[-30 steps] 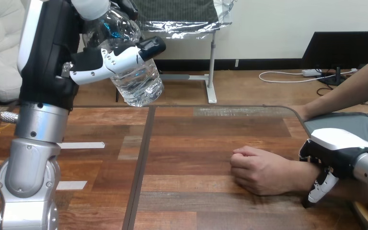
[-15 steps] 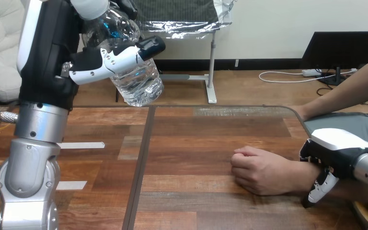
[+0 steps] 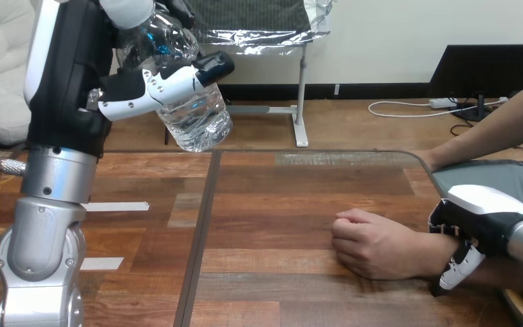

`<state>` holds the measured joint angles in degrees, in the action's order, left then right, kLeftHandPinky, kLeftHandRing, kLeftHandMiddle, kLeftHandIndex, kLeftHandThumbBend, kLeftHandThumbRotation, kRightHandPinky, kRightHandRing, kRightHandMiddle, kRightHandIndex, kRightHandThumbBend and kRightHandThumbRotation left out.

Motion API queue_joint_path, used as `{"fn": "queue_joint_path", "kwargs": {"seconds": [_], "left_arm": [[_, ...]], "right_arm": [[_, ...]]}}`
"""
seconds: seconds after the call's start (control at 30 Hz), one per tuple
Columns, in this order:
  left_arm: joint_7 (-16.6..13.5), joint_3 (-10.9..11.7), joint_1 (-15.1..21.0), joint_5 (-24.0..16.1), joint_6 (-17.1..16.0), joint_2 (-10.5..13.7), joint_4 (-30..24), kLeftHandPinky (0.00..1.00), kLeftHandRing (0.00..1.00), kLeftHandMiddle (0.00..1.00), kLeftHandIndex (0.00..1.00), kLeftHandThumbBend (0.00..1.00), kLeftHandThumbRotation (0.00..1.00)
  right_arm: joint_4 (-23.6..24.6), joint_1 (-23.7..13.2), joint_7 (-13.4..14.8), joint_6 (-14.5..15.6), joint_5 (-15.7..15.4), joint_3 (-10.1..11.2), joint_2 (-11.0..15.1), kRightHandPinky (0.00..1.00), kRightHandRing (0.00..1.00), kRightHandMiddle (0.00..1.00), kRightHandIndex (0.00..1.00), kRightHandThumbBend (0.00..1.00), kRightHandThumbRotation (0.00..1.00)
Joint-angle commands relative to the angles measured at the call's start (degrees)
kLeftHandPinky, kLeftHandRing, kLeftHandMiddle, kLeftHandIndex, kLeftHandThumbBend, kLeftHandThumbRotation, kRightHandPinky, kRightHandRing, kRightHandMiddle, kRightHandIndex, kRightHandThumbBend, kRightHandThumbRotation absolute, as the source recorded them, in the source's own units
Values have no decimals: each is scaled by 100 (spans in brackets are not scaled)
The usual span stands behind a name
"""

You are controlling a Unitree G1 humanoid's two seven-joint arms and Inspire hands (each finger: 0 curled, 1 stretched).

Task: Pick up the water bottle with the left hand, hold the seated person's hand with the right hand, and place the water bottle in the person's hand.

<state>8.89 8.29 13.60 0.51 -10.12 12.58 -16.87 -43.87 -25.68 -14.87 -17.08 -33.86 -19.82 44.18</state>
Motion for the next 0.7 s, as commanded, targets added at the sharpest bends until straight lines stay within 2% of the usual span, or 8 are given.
{"fn": "queue_joint_path", "kwargs": {"seconds": [0.0,0.2,0.6,0.67], "left_arm": [[-84,47,284,88,-114,5,66,20,26,32,37,62,0],[-74,16,295,98,-116,-6,101,20,26,32,37,62,0],[-147,-69,328,-19,-32,-41,182,21,26,32,37,63,0],[-141,-92,336,-23,-23,-41,210,21,27,32,37,63,0]], "right_arm": [[-69,518,-148,24,190,-9,-167,27,35,42,39,91,0],[343,532,-389,213,418,212,-59,23,30,38,39,91,0],[828,514,-445,161,653,568,166,19,25,34,39,91,0],[989,516,-524,244,722,661,200,18,25,33,39,90,0]]}}
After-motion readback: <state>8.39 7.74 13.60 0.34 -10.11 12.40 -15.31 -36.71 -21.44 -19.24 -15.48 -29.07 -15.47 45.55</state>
